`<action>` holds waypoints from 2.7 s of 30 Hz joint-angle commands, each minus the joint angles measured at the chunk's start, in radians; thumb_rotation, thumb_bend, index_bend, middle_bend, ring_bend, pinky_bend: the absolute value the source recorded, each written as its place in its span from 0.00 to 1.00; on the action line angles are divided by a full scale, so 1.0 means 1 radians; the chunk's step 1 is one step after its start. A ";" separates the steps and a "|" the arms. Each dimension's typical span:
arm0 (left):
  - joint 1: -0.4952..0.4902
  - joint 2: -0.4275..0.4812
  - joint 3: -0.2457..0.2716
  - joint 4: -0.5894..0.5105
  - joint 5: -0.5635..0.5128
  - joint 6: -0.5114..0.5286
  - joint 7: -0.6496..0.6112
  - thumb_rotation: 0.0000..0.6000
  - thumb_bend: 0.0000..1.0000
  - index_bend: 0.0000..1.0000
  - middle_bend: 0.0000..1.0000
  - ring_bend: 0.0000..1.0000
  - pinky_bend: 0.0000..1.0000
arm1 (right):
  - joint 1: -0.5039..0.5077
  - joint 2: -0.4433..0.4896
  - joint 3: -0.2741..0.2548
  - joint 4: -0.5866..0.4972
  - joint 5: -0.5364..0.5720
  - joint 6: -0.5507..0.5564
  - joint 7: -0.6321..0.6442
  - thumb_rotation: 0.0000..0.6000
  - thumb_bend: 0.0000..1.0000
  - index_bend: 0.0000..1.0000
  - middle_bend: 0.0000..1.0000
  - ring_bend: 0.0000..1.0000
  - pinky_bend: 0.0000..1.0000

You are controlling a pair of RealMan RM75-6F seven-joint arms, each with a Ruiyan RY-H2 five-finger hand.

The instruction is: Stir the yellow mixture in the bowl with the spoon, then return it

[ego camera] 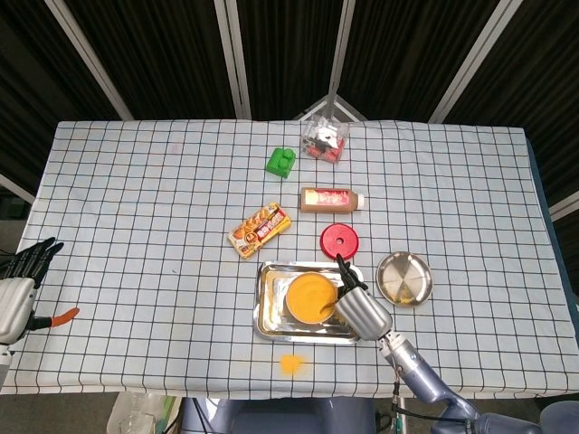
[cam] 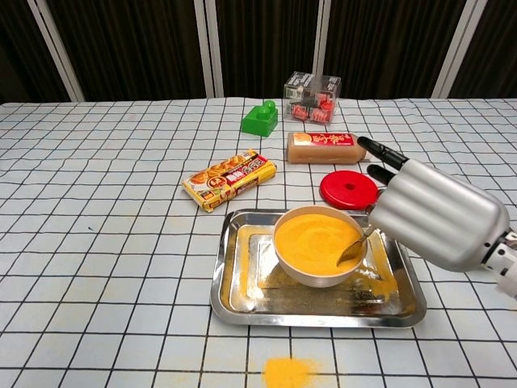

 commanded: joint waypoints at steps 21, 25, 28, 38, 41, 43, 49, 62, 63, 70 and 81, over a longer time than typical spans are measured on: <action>-0.001 -0.001 0.000 -0.001 -0.001 -0.003 -0.001 1.00 0.00 0.00 0.00 0.00 0.00 | 0.018 0.019 0.044 -0.039 0.014 0.011 -0.011 1.00 0.81 0.86 0.66 0.28 0.00; 0.001 -0.001 0.000 -0.003 -0.003 0.000 -0.001 1.00 0.00 0.00 0.00 0.00 0.00 | 0.020 0.028 0.056 -0.061 0.021 0.011 -0.022 1.00 0.81 0.86 0.66 0.28 0.00; 0.001 -0.001 -0.001 -0.004 -0.005 0.000 -0.002 1.00 0.00 0.00 0.00 0.00 0.00 | 0.022 0.025 0.064 -0.062 0.031 0.005 -0.030 1.00 0.81 0.86 0.66 0.28 0.00; -0.001 0.000 -0.001 -0.003 -0.006 -0.005 -0.005 1.00 0.00 0.00 0.00 0.00 0.00 | 0.036 -0.001 0.083 -0.040 0.056 -0.011 -0.027 1.00 0.81 0.86 0.66 0.28 0.00; -0.001 0.000 -0.001 -0.003 -0.006 -0.006 -0.005 1.00 0.00 0.00 0.00 0.00 0.00 | 0.040 -0.010 0.085 -0.026 0.062 -0.016 -0.032 1.00 0.81 0.86 0.66 0.28 0.00; -0.001 0.001 -0.001 -0.003 -0.006 -0.007 -0.006 1.00 0.00 0.00 0.00 0.00 0.00 | 0.041 -0.018 0.085 -0.020 0.065 -0.017 -0.031 1.00 0.81 0.86 0.66 0.28 0.00; -0.002 0.000 0.000 -0.004 -0.006 -0.008 -0.005 1.00 0.00 0.00 0.00 0.00 0.00 | 0.045 -0.041 0.079 0.003 0.067 -0.019 -0.029 1.00 0.81 0.86 0.66 0.28 0.00; -0.001 0.000 0.001 -0.005 -0.006 -0.008 -0.002 1.00 0.00 0.00 0.00 0.00 0.00 | 0.028 -0.045 0.040 0.003 0.060 -0.010 -0.018 1.00 0.81 0.86 0.66 0.28 0.00; -0.001 0.000 0.001 -0.005 -0.006 -0.008 -0.001 1.00 0.00 0.00 0.00 0.00 0.00 | 0.026 -0.042 0.037 -0.003 0.058 -0.008 -0.017 1.00 0.81 0.86 0.66 0.28 0.00; -0.001 -0.002 0.000 -0.005 -0.007 -0.007 0.002 1.00 0.00 0.00 0.00 0.00 0.00 | 0.019 -0.021 0.013 -0.049 0.030 0.004 -0.011 1.00 0.81 0.86 0.66 0.28 0.00; 0.000 -0.003 -0.001 -0.005 -0.008 -0.006 0.006 1.00 0.00 0.00 0.00 0.00 0.00 | 0.018 -0.005 0.048 -0.099 0.029 0.035 0.003 1.00 0.81 0.86 0.66 0.28 0.00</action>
